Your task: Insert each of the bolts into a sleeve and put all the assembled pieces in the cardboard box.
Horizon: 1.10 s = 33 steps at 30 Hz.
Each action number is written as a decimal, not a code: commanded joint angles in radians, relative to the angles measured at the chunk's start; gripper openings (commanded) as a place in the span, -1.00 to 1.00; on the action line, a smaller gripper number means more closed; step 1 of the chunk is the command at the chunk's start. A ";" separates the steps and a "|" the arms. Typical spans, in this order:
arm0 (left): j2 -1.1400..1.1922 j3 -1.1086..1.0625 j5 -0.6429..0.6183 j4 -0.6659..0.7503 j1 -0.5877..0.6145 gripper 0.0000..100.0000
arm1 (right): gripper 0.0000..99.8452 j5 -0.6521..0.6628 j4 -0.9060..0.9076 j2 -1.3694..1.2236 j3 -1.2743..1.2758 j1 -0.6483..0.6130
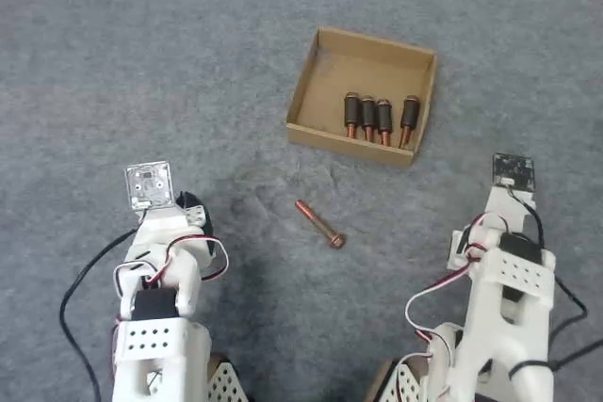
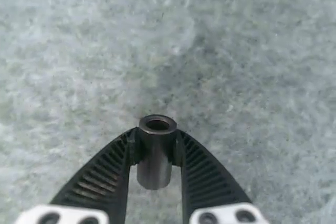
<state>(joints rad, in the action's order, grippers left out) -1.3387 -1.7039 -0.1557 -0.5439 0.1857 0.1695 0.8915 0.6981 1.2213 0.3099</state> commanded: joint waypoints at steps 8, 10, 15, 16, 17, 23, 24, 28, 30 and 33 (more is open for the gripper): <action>0.006 0.067 0.288 -0.054 -0.020 -0.98 | -0.99 -0.006 -0.012 0.042 -0.006 0.016; 0.008 0.130 0.292 -0.155 -0.026 -0.98 | -0.99 -0.006 -0.012 0.042 -0.005 0.016; 0.008 0.366 0.316 -0.442 -0.068 -0.97 | -0.99 -0.005 -0.016 0.041 0.003 0.016; 0.008 0.401 0.316 -0.479 -0.084 -0.97 | -0.99 -0.005 -0.018 0.041 0.003 0.016; 0.009 0.427 0.315 -0.505 -0.098 -0.97 | -0.99 -0.005 -0.018 0.041 0.003 0.016; 0.009 0.467 0.311 -0.534 -0.163 -0.97 | -0.99 -0.005 -0.018 0.041 0.005 0.016; 0.009 0.467 0.311 -0.534 -0.173 -0.97 | -0.99 -0.005 -0.018 0.041 0.005 0.016; 0.052 0.479 0.235 -0.529 -0.227 -0.97 | -0.99 -0.005 -0.018 0.041 0.005 0.016; 0.132 0.519 0.207 -0.529 -0.258 -0.97 | -0.99 -0.005 -0.018 0.041 0.005 0.015; 0.293 0.610 0.170 -0.534 -0.292 -0.97 | -0.99 -0.005 -0.018 0.041 0.005 0.015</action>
<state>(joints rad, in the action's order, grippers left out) -1.2329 -1.2329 0.0713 -1.0733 -0.0644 0.1695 0.8899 0.6981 1.2321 0.3161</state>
